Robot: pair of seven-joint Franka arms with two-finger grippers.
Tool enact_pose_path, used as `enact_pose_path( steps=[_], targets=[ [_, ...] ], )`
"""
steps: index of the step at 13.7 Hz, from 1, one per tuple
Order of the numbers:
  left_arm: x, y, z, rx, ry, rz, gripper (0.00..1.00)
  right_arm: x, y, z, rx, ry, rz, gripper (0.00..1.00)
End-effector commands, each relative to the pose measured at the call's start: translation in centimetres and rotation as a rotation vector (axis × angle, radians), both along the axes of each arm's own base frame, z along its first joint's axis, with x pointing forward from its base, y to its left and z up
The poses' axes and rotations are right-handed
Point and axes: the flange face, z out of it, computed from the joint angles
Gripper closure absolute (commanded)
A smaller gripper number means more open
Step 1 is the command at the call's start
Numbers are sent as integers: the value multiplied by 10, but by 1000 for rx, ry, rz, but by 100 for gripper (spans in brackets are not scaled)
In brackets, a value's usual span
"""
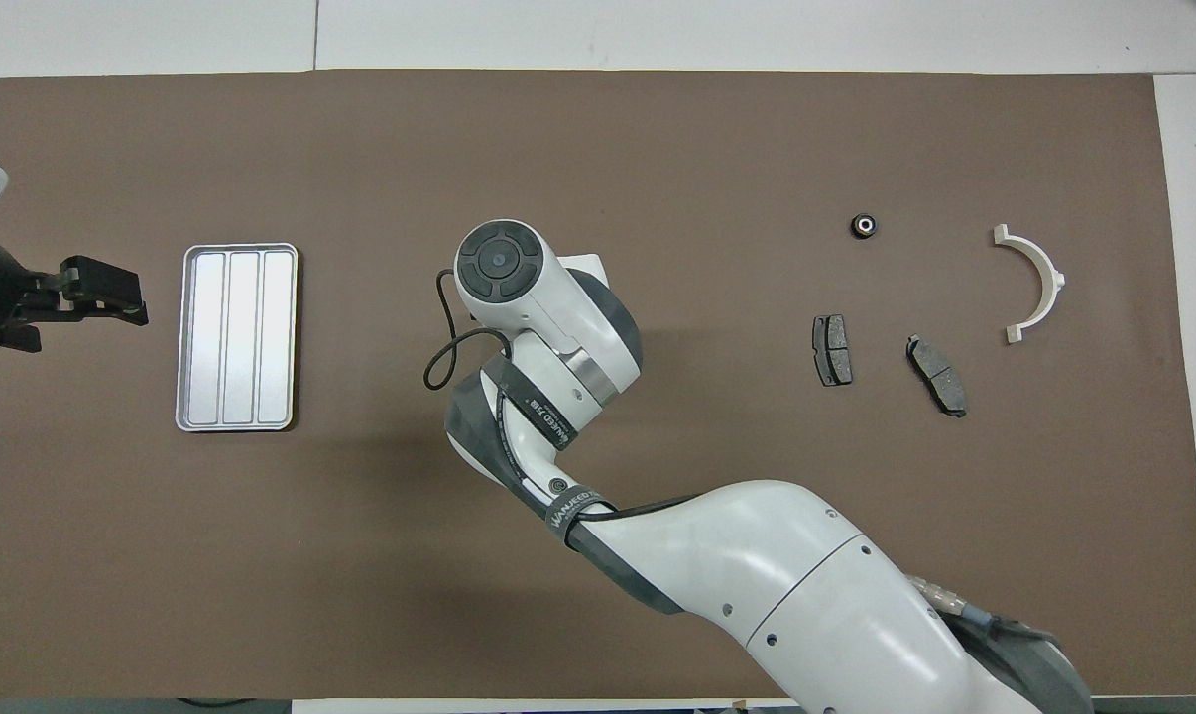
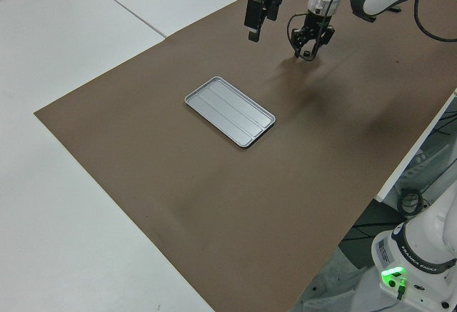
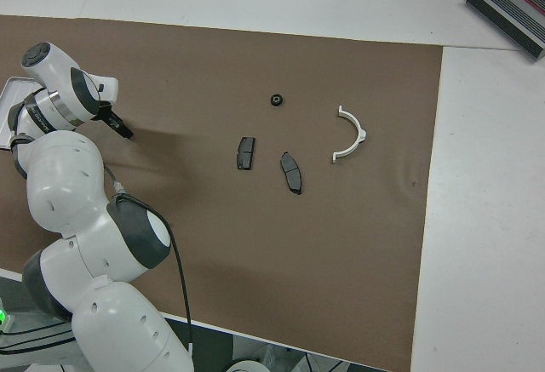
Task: Place bearing gear from tray to pile
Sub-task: 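Reach the right gripper to the center bearing and grasp it, then carry the bearing with the right gripper to the pile and release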
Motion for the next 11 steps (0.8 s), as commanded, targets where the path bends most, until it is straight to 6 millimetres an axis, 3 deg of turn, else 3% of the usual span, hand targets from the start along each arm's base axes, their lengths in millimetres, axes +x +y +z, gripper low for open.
enact_pose_path(
  steps=[1,3,6,8,11],
  targets=[
    [-5,2,21,-7,5,-12,0,3,-2,-15,-22,-1,-20,71],
    [-4,1,21,-7,-1,-14,0,3,-3,-15,-23,0,-20,96],
    [-5,2,16,-9,2,-26,0,7,-9,-12,-31,6,-17,100],
    [-4,2,12,-9,2,-24,0,17,-33,-2,-60,46,26,100],
    [-5,3,12,-8,6,-14,0,43,-92,79,-76,105,150,100]
  ],
)
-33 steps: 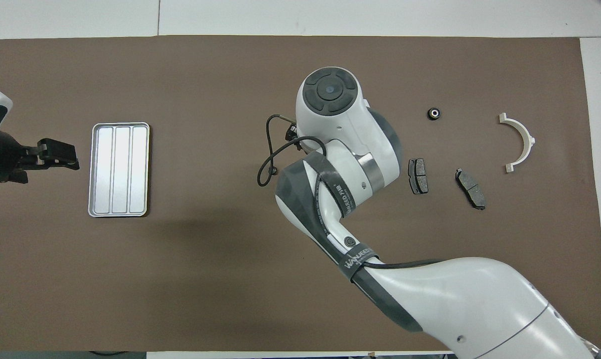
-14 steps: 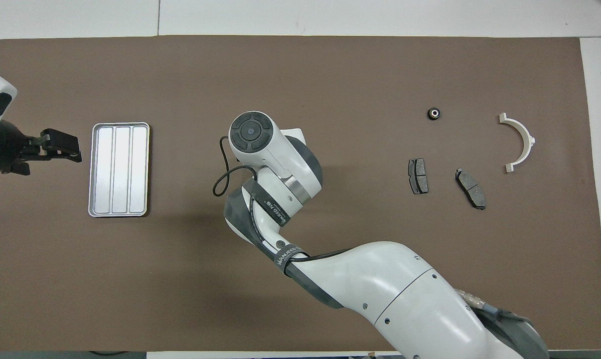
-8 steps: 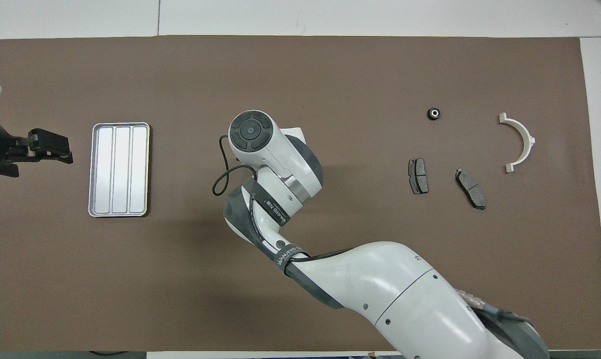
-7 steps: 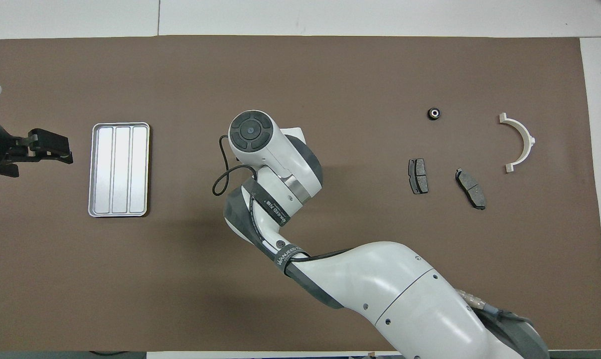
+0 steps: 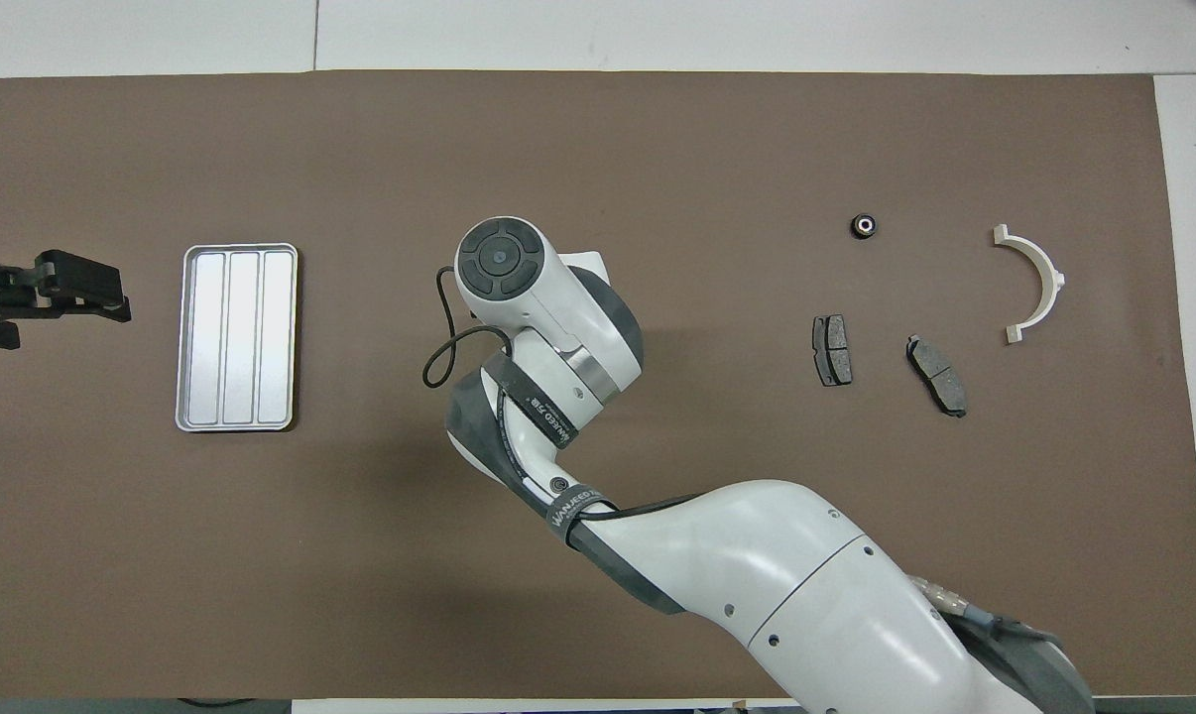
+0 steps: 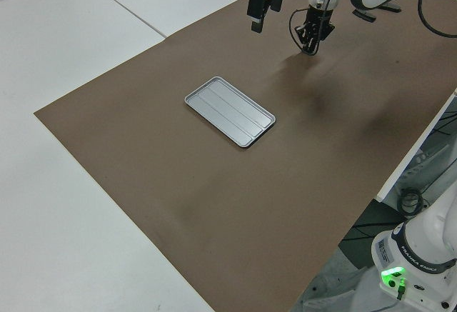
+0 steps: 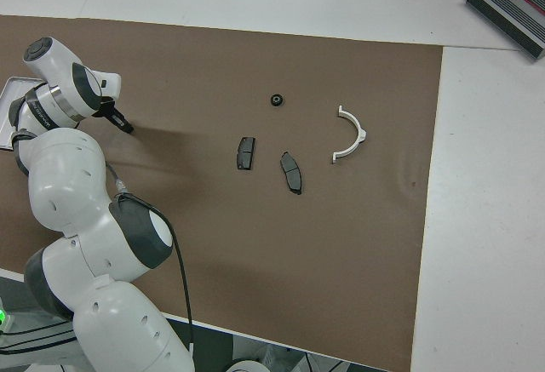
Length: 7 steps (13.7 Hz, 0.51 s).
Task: Place bearing gear from tray to pile
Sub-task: 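Carry the bearing with the right gripper to the pile and release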
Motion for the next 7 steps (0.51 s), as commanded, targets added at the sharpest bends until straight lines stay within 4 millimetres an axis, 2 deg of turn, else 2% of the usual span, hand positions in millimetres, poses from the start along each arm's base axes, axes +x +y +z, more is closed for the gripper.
enact_pose_path(
  steps=[1,2,3,4,5,7],
  targets=[
    [-5,3,0,-8,14,-1,0,23,-71,85,-3,55,131,100],
    [-5,2,1,-8,8,-3,0,26,-100,123,7,54,200,100],
    [-5,1,1,-8,7,-4,0,30,-130,150,6,52,278,100],
    [-5,0,1,-8,7,-7,0,36,-161,166,11,60,349,100],
    [-5,-2,1,-8,7,-9,0,45,-197,175,20,69,430,100],
    [-5,-3,1,-8,7,-10,0,69,-283,172,43,82,573,100]
  ],
)
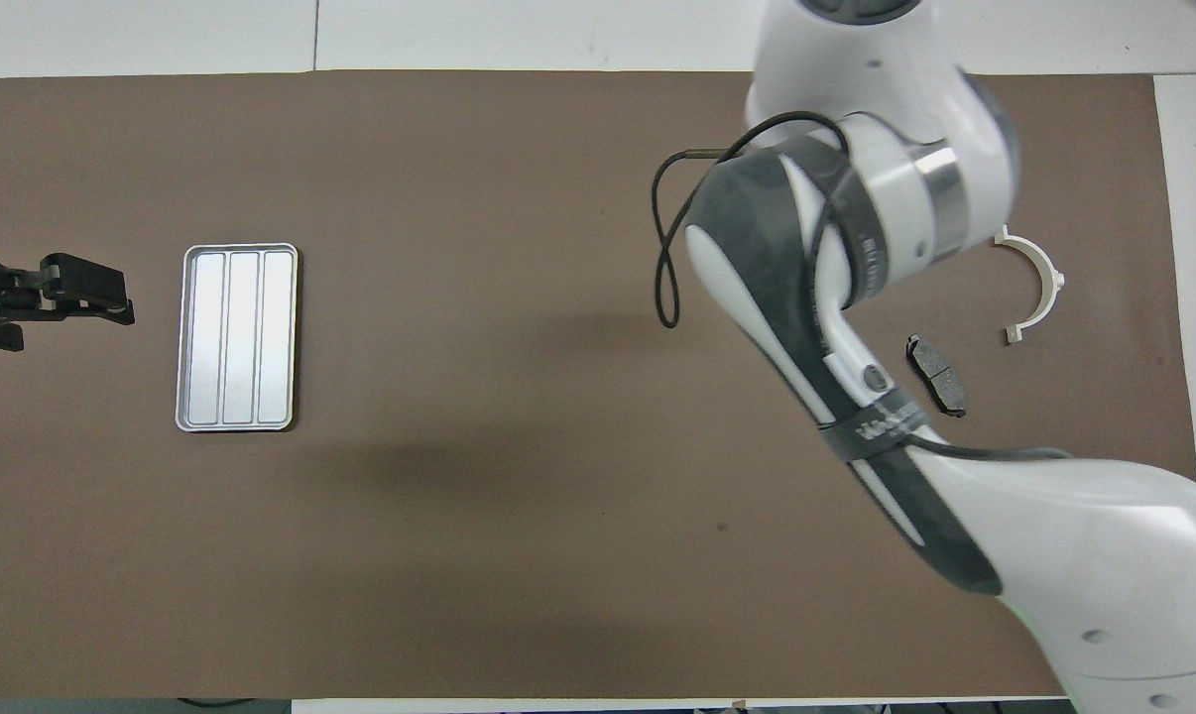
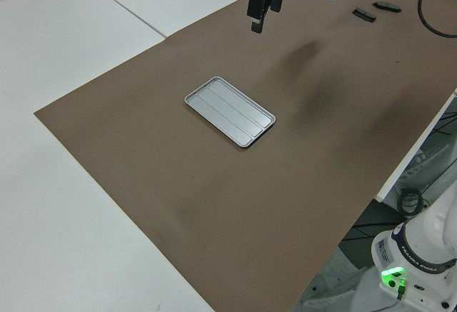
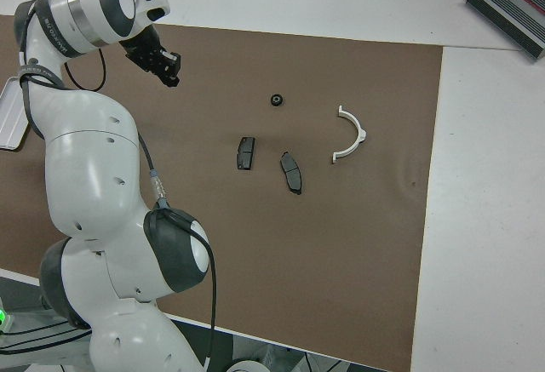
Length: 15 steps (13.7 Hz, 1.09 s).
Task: Place bearing gear from tray to pile
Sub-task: 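Carry the bearing with the right gripper to the pile and release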
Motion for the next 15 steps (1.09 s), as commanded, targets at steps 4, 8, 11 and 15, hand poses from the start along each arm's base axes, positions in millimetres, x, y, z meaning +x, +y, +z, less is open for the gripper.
enact_pose_path(
  steps=[4,8,11,15],
  targets=[
    [-5,-2,1,-8,6,-8,0,29,-158,-57,35,-26,250,100],
    [-5,-2,1,-8,6,-8,0,31,-201,-123,42,-75,256,100],
    [-5,-2,1,-8,6,-8,0,39,-225,-162,48,-91,267,100],
    [-5,-2,1,-8,6,-8,0,39,-231,-182,50,-102,273,100]
  ],
)
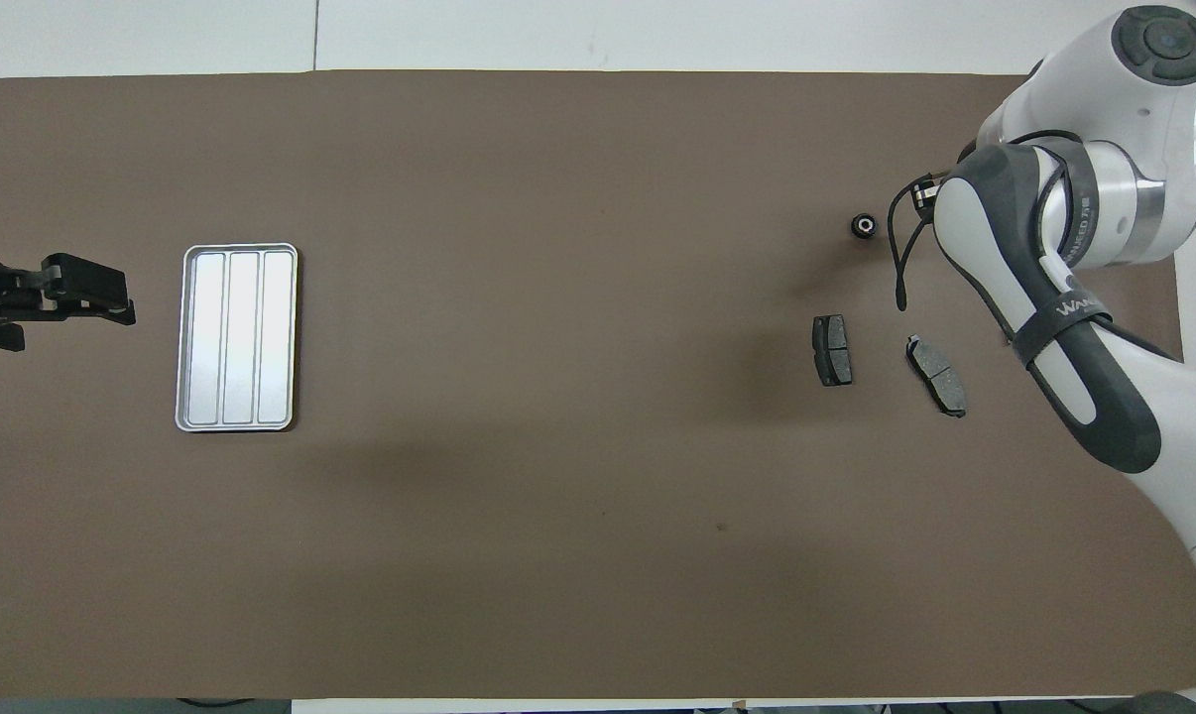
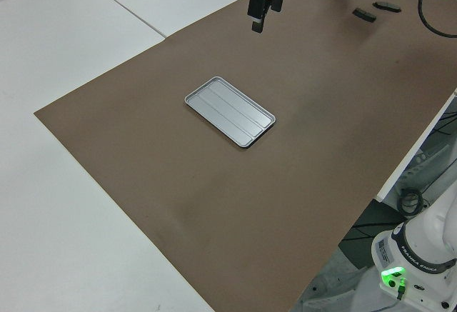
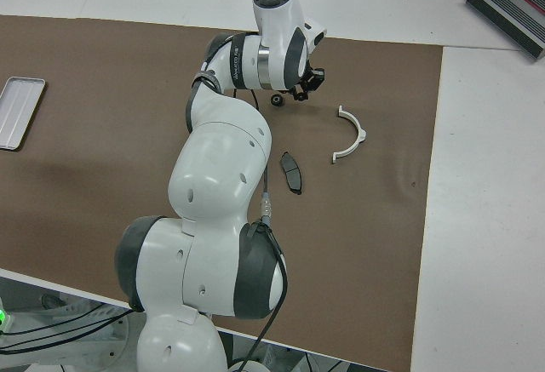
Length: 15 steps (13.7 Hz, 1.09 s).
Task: Place bearing gear from tray to pile
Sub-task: 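Carry the bearing with the right gripper to the pile and release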
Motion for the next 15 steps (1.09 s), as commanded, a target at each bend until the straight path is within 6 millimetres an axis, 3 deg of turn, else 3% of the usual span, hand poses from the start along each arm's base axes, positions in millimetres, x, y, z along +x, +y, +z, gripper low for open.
enact_pose_path(
  steps=[1,5,10,11,12,15],
  targets=[
    [-5,-1,1,-8,6,-7,0,-3,-5,-9,-1,-26,26,100],
    [-5,-1,1,-8,6,-7,0,0,-14,-28,3,-42,41,100],
    [-5,-1,1,-8,6,-7,0,-2,-12,-35,10,-55,41,100],
    [-5,-1,1,-8,6,-7,0,-1,-12,-34,11,-55,38,95],
    [-5,-1,1,-8,6,-7,0,-1,-11,-33,15,-57,33,1],
    [-5,-1,1,-8,6,-7,0,-2,-1,-15,11,-58,42,0]
  ],
)
